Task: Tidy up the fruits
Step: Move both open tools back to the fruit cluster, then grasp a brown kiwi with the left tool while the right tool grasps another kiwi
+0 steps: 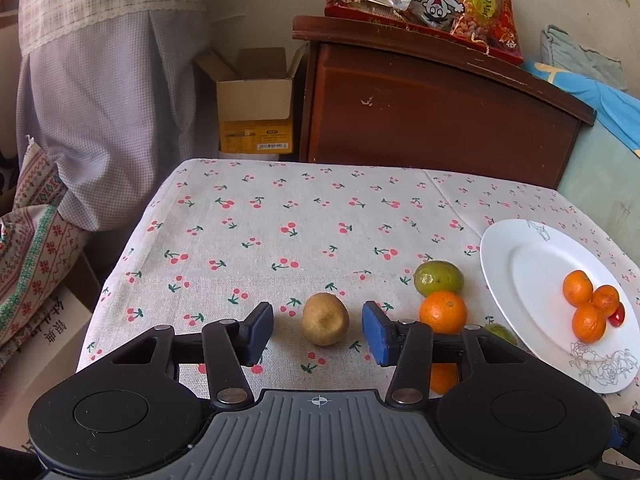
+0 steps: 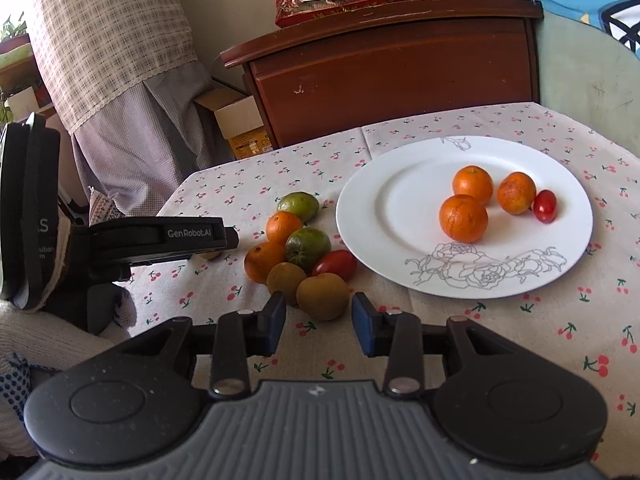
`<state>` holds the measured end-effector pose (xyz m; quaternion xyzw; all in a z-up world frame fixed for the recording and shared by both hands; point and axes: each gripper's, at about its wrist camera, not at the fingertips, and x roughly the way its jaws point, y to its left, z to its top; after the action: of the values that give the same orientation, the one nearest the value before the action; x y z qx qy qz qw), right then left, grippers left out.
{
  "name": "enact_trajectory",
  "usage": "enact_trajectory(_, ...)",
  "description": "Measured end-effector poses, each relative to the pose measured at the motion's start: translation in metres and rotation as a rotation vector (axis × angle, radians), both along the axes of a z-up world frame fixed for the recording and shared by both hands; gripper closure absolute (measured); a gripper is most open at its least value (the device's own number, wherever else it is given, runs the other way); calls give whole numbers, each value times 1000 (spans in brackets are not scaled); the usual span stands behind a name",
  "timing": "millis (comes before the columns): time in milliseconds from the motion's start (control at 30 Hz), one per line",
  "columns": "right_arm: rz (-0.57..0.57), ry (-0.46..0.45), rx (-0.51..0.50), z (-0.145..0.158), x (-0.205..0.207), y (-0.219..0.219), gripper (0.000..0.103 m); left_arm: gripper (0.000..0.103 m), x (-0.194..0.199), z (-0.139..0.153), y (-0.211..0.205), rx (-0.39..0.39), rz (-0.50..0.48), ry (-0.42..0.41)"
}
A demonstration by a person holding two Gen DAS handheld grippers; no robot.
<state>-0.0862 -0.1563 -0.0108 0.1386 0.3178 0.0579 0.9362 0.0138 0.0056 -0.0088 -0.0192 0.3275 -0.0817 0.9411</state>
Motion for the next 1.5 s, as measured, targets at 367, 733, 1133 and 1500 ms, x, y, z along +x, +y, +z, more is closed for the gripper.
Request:
enact_trajectory(367, -20, -6, 5, -1, 2, 0, 72, 80, -5, -1, -8, 37, -31, -23)
enact_trajectory(733, -26, 10, 5, 1, -1, 0, 73, 81, -21, 4, -5, 37, -45, -6)
enact_trajectory(1133, -47, 11, -17, 12, -21, -4, 73, 81, -50, 14, -6, 16, -77, 9)
enact_trajectory(1500, -154, -14, 13, 30, -41, -35, 73, 81, -72, 21, -10, -3, -121, 12)
